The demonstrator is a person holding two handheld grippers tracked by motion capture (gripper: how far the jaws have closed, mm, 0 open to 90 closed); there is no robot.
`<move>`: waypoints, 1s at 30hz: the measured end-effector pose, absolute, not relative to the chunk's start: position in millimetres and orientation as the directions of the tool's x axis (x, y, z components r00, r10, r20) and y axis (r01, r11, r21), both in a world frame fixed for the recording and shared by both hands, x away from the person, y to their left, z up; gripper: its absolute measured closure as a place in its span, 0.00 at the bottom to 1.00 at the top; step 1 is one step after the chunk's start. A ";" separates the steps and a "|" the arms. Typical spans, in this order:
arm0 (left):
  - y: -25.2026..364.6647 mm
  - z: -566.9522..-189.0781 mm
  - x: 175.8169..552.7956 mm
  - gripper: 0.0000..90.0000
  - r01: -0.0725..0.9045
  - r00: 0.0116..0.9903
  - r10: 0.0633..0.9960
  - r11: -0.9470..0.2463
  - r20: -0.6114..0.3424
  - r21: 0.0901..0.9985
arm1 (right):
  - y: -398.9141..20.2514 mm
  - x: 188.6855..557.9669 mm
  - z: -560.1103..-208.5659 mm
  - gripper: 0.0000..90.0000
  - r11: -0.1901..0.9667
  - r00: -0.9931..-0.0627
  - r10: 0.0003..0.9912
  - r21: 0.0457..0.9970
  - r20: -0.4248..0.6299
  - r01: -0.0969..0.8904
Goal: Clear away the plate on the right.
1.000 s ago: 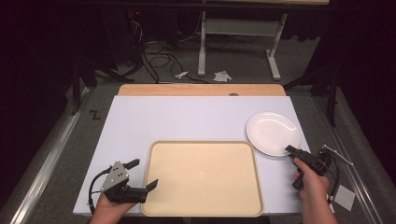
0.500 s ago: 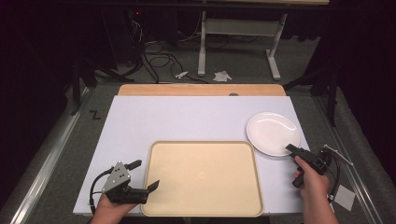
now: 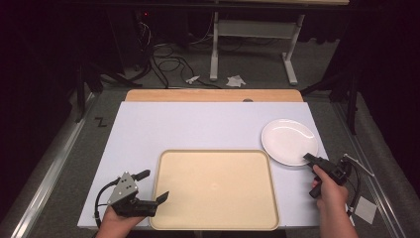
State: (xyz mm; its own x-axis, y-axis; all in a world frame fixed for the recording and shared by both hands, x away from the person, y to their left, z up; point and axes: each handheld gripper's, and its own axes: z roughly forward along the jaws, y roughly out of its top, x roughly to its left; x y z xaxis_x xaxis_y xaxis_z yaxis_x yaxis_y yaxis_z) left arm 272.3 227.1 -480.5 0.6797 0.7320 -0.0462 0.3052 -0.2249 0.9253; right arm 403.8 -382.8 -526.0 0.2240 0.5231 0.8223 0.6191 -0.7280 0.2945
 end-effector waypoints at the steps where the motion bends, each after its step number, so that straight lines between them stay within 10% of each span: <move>1: 227.0 -480.6 272.3 0.09 0.305 0.680 0.732 -0.225 -0.046 0.925 | -382.7 403.9 -526.4 0.74 -0.727 0.222 0.526 0.299 0.821 0.618; 9: 226.0 -481.2 272.5 0.09 0.306 0.683 0.729 -0.227 -0.046 0.925 | -384.4 404.3 -528.2 0.93 -0.739 0.260 0.522 0.277 0.813 0.615; 30: 227.3 -481.3 273.0 0.09 0.307 0.680 0.731 -0.223 -0.049 0.925 | -389.8 397.3 -509.6 0.98 -0.754 0.214 0.550 0.371 0.807 0.542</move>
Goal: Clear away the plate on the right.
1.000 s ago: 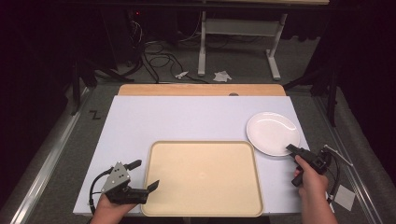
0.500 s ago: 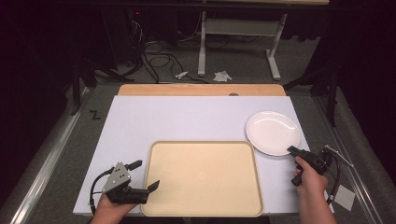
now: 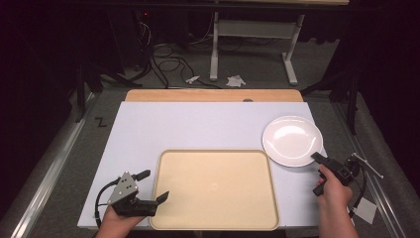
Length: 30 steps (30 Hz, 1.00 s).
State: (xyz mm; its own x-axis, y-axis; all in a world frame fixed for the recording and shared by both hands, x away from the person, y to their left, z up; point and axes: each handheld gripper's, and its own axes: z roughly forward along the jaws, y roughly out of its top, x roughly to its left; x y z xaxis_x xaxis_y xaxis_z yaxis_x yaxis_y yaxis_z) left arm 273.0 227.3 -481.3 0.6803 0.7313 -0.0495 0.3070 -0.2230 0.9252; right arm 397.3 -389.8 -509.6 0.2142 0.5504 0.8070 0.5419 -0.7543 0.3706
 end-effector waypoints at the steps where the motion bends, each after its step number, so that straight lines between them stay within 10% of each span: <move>1: 227.3 -481.3 273.0 0.09 0.307 0.680 0.731 -0.223 -0.049 0.925 | -389.8 397.3 -509.6 0.98 -0.754 0.214 0.550 0.371 0.807 0.542; 30: 227.8 -479.4 271.9 0.09 0.294 0.680 0.732 -0.221 -0.041 0.930 | -393.7 388.3 -493.5 0.98 -0.754 0.135 0.512 0.368 0.848 0.545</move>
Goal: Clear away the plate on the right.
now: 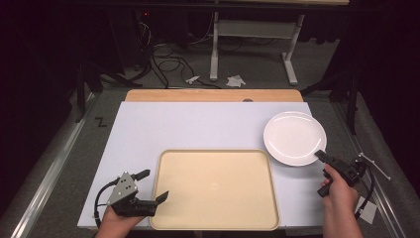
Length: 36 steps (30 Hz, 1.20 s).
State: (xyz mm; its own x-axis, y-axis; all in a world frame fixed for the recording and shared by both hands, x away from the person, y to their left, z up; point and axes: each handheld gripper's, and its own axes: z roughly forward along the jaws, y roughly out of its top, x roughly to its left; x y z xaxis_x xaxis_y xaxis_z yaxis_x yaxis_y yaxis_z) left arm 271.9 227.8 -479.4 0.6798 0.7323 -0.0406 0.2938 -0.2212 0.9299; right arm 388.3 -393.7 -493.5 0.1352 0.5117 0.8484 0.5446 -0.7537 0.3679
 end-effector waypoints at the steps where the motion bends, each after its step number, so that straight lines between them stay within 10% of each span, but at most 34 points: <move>1: 228.0 -479.3 271.9 0.09 0.294 0.680 0.732 -0.221 -0.041 0.930 | -392.4 388.5 -492.8 0.98 -0.747 0.124 0.514 0.372 0.849 0.551; 36: 232.4 -478.1 272.9 0.02 0.289 0.657 0.753 -0.203 -0.040 0.936 | -330.4 396.8 -465.7 0.98 -0.554 -0.065 0.559 0.431 0.826 0.712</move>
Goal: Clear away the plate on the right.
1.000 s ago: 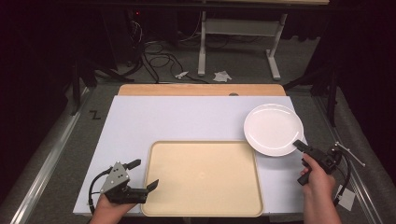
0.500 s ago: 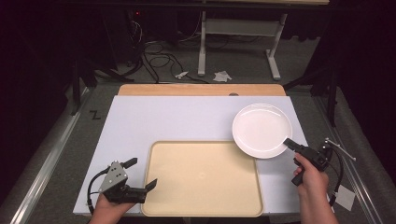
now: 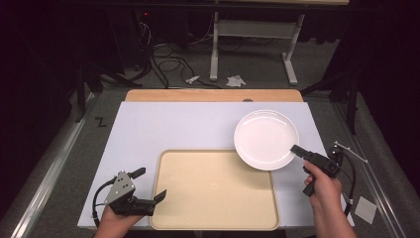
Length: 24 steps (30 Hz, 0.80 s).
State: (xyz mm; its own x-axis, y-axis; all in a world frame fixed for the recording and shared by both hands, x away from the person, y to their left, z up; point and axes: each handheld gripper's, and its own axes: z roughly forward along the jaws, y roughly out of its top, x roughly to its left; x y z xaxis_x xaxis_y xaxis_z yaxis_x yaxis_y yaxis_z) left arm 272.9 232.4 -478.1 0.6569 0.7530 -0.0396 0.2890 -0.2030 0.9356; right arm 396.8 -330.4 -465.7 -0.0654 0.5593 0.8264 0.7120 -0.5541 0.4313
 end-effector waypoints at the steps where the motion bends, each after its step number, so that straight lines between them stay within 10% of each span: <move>1: 232.4 -478.1 272.9 0.02 0.289 0.657 0.753 -0.203 -0.040 0.936 | -330.4 396.8 -465.7 0.98 -0.554 -0.065 0.559 0.431 0.826 0.712; 24: 233.1 -476.9 273.5 0.01 0.283 0.657 0.753 -0.195 -0.042 0.939 | -274.8 381.4 -468.4 0.98 -0.399 -0.170 0.552 0.437 0.817 0.806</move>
State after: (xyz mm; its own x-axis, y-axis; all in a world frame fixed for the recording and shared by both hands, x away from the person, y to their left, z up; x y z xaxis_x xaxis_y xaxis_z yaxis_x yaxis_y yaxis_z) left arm 273.5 233.1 -476.9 0.6571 0.7526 -0.0424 0.2834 -0.1945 0.9391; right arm 381.4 -274.8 -468.4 -0.1696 0.5517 0.8166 0.8061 -0.3990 0.4370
